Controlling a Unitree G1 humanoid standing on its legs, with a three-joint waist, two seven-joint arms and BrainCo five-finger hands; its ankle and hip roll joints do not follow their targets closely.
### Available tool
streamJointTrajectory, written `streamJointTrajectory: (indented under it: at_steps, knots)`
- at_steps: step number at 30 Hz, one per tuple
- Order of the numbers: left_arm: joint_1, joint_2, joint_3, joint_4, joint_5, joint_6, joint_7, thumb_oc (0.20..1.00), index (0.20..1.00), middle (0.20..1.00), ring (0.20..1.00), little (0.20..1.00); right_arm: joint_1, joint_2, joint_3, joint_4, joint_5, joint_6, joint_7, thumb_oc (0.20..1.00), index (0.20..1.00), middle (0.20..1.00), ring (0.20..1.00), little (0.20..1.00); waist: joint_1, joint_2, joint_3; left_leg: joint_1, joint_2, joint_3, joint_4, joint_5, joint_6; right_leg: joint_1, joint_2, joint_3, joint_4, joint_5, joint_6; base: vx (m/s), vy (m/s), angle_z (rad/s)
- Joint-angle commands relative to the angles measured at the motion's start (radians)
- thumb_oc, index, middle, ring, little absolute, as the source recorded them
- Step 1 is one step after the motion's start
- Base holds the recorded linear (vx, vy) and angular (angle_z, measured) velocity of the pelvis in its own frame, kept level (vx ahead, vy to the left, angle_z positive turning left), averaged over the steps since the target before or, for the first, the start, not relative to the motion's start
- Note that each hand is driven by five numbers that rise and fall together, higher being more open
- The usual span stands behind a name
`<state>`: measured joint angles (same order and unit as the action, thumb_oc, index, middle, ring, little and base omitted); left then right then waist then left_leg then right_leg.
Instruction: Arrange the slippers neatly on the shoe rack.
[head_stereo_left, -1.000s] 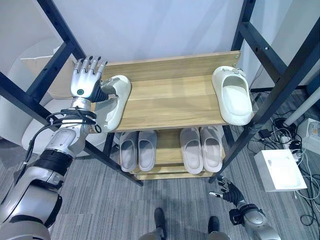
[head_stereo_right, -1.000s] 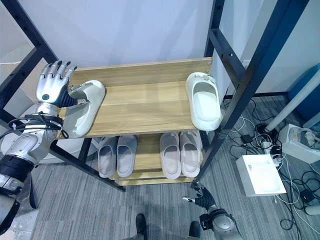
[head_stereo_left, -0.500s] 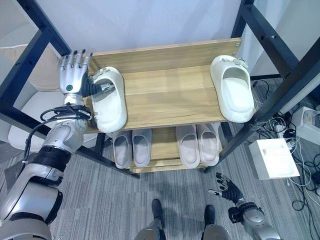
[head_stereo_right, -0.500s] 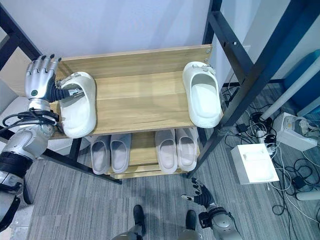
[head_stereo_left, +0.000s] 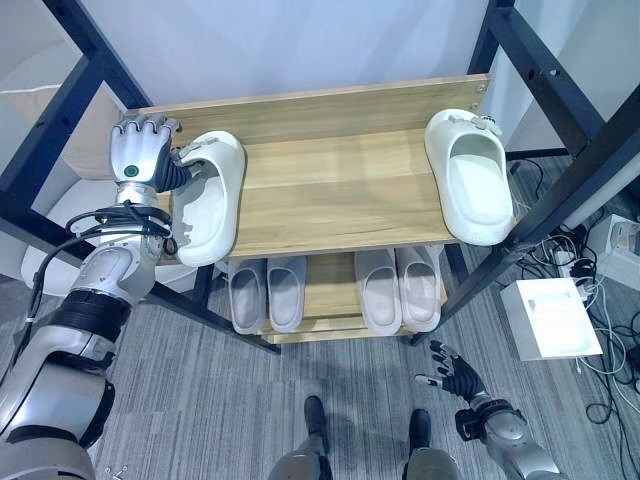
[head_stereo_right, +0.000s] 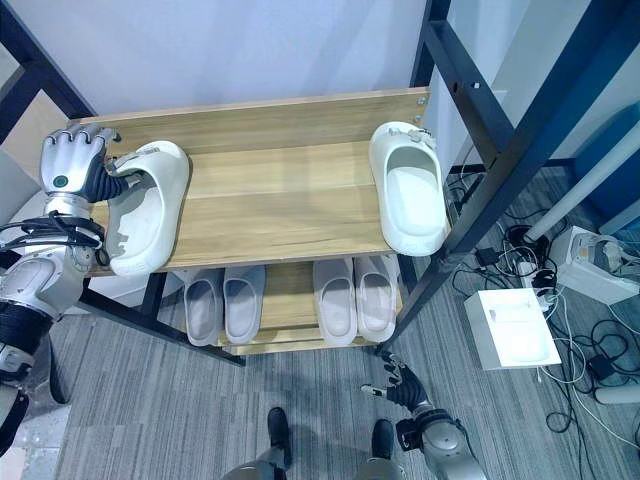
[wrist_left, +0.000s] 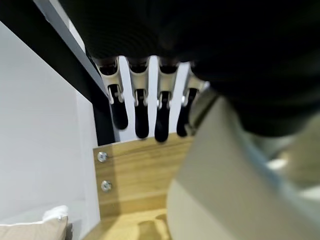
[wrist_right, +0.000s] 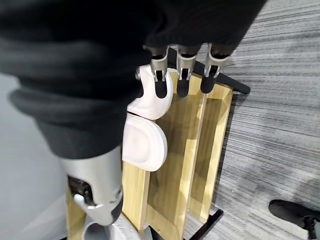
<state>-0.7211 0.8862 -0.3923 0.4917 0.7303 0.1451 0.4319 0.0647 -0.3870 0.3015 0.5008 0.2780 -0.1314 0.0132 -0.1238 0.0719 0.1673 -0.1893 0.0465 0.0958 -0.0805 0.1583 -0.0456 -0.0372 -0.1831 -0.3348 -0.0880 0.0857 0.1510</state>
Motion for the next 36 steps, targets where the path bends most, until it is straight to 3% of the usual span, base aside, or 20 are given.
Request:
streamJointTrajectory:
  at_steps: [1, 14, 22, 29, 31, 32, 36]
  knots:
    - [-0.154, 0.059, -0.009, 0.056, 0.076, -0.012, -0.016, 0.200, 0.200, 0.200, 0.200, 0.200, -0.016, 0.015, -0.013, -0.077, 0.037, -0.053, 0.014, 1.000, 1.000, 1.000, 1.000, 1.000, 0.006, -0.017, 0.005, 0.139, -0.046, 0.007, -0.005, -0.163, -0.010, -0.022, -0.010, -0.008, 0.025, -0.036, 0.031, 0.00, 0.000, 0.00]
    - [-0.298, -0.108, -0.162, -0.026, 0.125, -0.065, -0.039, 0.200, 0.200, 0.200, 0.200, 0.200, -0.013, 0.002, -0.025, -0.072, 0.059, -0.053, 0.002, 1.000, 1.000, 1.000, 1.000, 1.000, -0.029, -0.005, -0.001, 0.155, -0.044, 0.023, -0.006, -0.165, -0.013, -0.015, -0.006, 0.008, 0.021, -0.040, 0.029, 0.00, -0.004, -0.01]
    - [-0.427, -0.226, -0.258, 0.118, 0.087, -0.056, -0.045, 0.200, 0.200, 0.200, 0.200, 0.200, 0.002, -0.036, -0.060, -0.085, 0.074, -0.053, -0.008, 1.000, 1.000, 1.000, 1.000, 1.000, -0.082, 0.018, -0.012, 0.167, -0.032, 0.072, -0.007, -0.165, -0.019, -0.029, 0.008, 0.051, 0.016, -0.035, 0.030, 0.02, -0.036, -0.18]
    - [-0.440, -0.242, -0.249, 0.235, 0.046, -0.030, -0.051, 0.200, 0.200, 0.200, 0.200, 0.200, 0.010, -0.042, -0.096, -0.071, 0.090, -0.057, -0.022, 1.000, 1.000, 1.000, 1.000, 1.000, -0.115, 0.023, -0.013, 0.170, -0.016, 0.125, -0.007, -0.162, -0.024, -0.056, 0.024, 0.091, 0.011, -0.028, 0.030, 0.01, -0.043, -0.27]
    - [-0.439, -0.279, -0.225, 0.296, 0.009, -0.010, -0.068, 0.200, 0.200, 0.200, 0.200, 0.200, 0.013, -0.037, -0.105, -0.058, 0.094, -0.051, -0.025, 1.000, 1.000, 1.000, 1.000, 1.000, -0.118, 0.021, -0.014, 0.172, -0.011, 0.135, -0.007, -0.161, -0.027, -0.058, 0.028, 0.096, 0.010, -0.030, 0.027, 0.01, -0.064, -0.28]
    - [-0.440, -0.281, -0.225, 0.298, 0.008, -0.011, -0.067, 1.000, 1.000, 1.000, 1.000, 1.000, 0.013, -0.037, -0.106, -0.058, 0.094, -0.051, -0.025, 1.000, 1.000, 1.000, 1.000, 1.000, -0.117, 0.022, -0.014, 0.173, -0.011, 0.135, -0.007, -0.161, -0.027, -0.058, 0.028, 0.096, 0.010, -0.030, 0.027, 0.01, -0.053, -0.17]
    - [-0.461, -0.313, -0.213, 0.286, -0.012, -0.011, -0.100, 1.000, 1.000, 1.000, 1.000, 1.000, 0.023, -0.029, -0.116, -0.047, 0.099, -0.040, -0.021, 1.000, 1.000, 1.000, 1.000, 1.000, -0.113, 0.026, -0.015, 0.178, -0.009, 0.122, -0.007, -0.159, -0.031, -0.045, 0.029, 0.081, 0.009, -0.037, 0.023, 0.00, -0.046, -0.04]
